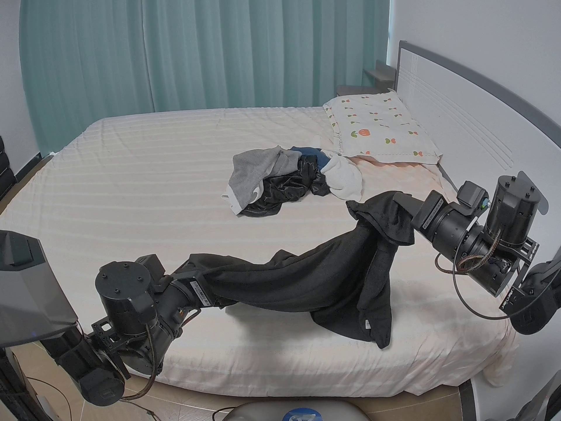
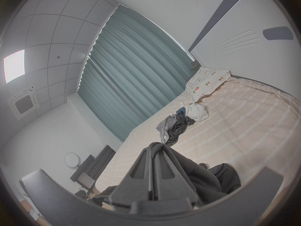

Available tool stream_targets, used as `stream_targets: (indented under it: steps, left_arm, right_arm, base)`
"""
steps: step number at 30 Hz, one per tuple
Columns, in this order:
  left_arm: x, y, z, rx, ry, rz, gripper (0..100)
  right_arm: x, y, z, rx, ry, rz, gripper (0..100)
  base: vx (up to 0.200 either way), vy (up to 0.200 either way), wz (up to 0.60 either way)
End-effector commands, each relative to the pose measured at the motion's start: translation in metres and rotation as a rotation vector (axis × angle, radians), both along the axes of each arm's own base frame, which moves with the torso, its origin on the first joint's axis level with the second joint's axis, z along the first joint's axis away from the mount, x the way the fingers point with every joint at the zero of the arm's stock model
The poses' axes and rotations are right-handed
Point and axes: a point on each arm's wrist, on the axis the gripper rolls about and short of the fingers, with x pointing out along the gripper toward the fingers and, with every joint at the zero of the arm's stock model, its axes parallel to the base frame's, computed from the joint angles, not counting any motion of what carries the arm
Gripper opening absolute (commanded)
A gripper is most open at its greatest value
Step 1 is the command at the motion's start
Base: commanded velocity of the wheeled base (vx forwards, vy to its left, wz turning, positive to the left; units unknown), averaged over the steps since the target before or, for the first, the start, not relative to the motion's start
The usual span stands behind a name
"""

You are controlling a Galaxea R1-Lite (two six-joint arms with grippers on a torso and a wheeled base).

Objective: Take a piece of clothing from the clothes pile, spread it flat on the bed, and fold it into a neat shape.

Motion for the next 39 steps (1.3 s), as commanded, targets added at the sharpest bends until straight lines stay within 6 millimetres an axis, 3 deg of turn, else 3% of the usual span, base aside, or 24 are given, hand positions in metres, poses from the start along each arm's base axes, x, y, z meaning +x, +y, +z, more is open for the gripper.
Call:
stream_targets:
  steps: [1, 19, 30, 39]
  left_arm:
    - [0.001, 0.001, 0.002, -0.003, -0.007, 0.006, 0]
    - [0.014, 0.017, 0.019, -0.017, -0.059, 0.085, 0]
    - [0.005, 0.023, 0.035, -0.018, -0.068, 0.09, 0]
    - [0.004, 0.024, 0.036, -0.008, -0.06, 0.091, 0]
  right_arm:
    - [-0.001, 0.001, 0.0, -0.001, 0.001, 0.002, 0]
    - [-0.002, 0.0, 0.001, -0.002, -0.006, -0.006, 0]
    - [-0.002, 0.0, 0.004, 0.009, -0.025, -0.007, 0]
    - [-0.003, -0.001, 0.005, 0.011, -0.029, -0.007, 0]
  base:
    - [0.0, 0.2, 0.0]
    - [0.0, 0.2, 0.0]
    - [0.0, 0.2, 0.0]
    - [0.0, 0.2, 0.0]
